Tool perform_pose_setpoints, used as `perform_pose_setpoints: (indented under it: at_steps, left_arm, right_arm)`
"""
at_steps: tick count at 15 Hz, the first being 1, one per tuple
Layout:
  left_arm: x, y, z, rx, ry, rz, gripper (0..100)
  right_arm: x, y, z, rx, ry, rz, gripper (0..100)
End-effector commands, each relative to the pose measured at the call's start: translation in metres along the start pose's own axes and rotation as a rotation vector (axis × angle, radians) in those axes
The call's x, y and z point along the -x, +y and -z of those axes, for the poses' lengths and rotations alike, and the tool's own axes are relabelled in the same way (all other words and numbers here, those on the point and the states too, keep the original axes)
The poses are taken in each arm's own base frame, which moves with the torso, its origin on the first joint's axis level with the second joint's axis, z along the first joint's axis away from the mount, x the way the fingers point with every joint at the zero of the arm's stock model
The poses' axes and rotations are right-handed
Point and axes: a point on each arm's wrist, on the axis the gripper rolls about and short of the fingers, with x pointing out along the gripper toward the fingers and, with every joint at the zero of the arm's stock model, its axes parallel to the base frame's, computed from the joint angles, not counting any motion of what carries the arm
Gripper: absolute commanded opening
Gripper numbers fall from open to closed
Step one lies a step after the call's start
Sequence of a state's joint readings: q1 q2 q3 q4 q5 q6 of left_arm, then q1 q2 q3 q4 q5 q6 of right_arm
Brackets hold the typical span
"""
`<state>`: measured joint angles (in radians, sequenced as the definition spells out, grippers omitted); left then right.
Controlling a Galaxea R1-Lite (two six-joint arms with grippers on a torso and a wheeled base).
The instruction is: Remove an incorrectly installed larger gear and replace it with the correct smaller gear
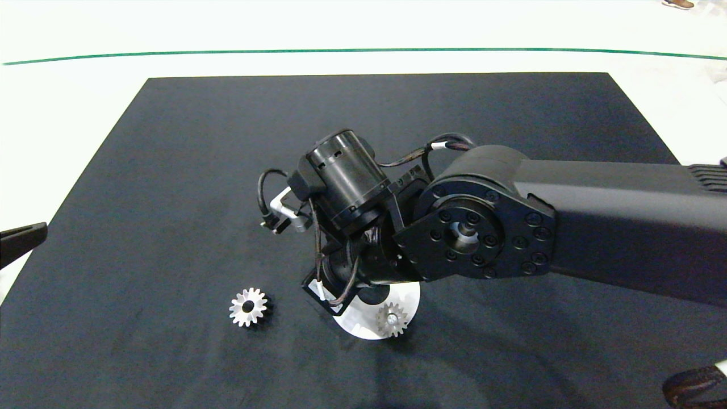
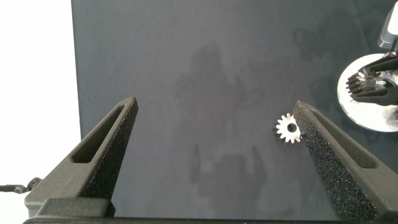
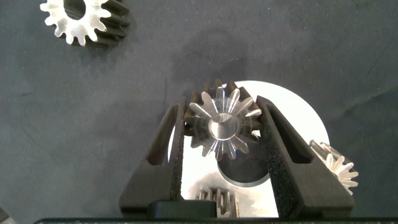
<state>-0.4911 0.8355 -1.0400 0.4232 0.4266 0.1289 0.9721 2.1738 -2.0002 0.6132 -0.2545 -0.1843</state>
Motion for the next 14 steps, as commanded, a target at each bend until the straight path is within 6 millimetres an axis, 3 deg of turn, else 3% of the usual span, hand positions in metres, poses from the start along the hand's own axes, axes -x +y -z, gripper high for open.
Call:
perform_pose_setpoints:
  at_steps: [1,14]
  left_arm:
    - [-0.0005,-0.0003,0.0008,-0.01,0.005,-0.001,100]
    - [-0.0014,-0.0008,0.0016,-0.017,0.01,0.001,100]
  right_arm:
    - [-0.0003,0.0016,0.0003,0.005,0.004,-0.002,25]
    - [-0.0022,0.0054,0.0026,0.021,0.021,0.016,25]
